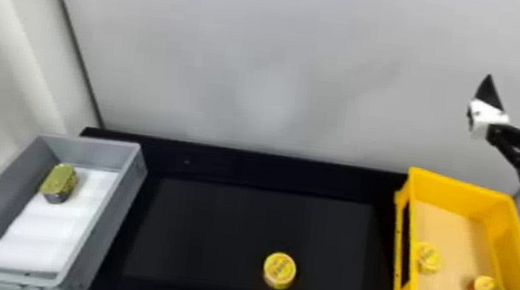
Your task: Pick up the round yellow can and place it in the yellow rectangular box
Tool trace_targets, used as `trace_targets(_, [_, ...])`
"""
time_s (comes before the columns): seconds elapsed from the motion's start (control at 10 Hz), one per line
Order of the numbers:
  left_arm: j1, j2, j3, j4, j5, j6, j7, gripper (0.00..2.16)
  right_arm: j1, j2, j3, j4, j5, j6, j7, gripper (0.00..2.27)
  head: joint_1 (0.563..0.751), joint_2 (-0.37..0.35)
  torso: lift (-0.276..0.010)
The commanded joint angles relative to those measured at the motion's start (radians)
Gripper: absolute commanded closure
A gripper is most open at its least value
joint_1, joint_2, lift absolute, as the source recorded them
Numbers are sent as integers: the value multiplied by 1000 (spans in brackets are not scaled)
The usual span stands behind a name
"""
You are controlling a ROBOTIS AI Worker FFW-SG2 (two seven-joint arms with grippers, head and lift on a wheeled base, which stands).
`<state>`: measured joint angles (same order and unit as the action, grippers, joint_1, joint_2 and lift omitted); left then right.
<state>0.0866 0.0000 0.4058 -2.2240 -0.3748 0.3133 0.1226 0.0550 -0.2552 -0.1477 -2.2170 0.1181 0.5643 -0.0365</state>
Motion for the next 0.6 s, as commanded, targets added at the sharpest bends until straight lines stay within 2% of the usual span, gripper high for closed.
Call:
trace_targets(0.0, [-16,-3,5,3,-21,-6,-27,90,0,-7,13,13,5,5,7,200,694,14,-56])
trace_targets(0.3, [-13,-3,15,0,-18,-14,-27,90,2,-6,-23,-9,9,-18,-17,200,694,14,-56])
trace_targets(0.5, [-11,-3,18,1,-18,-12,-27,90,6,-7,-21,-13,8,-4,7,200,694,14,-56])
